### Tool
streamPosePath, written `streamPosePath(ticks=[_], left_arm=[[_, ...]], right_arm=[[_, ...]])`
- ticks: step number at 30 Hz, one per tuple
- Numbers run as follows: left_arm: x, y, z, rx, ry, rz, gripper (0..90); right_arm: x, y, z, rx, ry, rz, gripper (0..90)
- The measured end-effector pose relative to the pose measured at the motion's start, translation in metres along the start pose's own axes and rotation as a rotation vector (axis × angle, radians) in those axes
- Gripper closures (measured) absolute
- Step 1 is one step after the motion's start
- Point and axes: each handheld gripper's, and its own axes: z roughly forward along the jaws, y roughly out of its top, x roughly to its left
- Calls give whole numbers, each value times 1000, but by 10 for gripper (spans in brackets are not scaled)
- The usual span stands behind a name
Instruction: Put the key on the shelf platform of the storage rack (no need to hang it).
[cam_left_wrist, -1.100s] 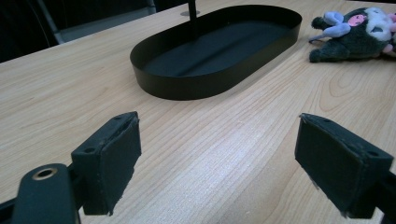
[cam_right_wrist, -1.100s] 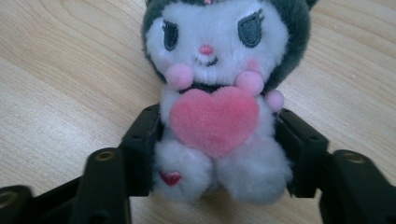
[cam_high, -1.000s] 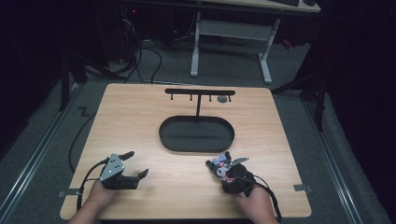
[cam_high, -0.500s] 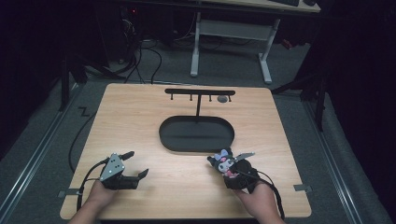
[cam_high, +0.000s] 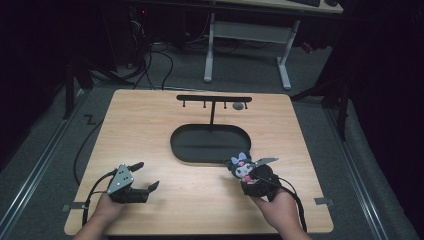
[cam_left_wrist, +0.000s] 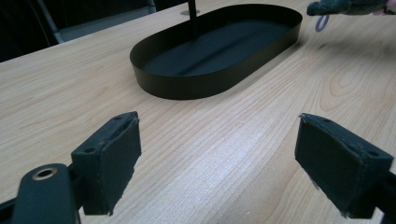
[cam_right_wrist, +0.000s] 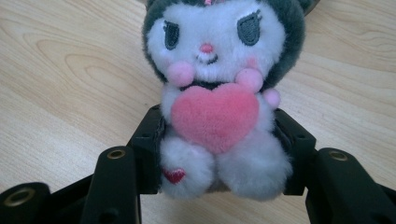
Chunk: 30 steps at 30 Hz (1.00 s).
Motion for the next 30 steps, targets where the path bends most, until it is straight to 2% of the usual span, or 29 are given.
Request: streamPosePath(ticks=[14, 23, 30], left_arm=[[0, 0, 0, 0, -2, -2, 154], [1, 0, 0, -4, -3, -4, 154], [1, 0, 0, -4, -7, -4, 154]], right_arm=[[-12, 15, -5, -9, 2, 8, 472], [-25, 38, -9, 14, 13, 9, 475], [-28, 54, -8, 3, 26, 8, 476]])
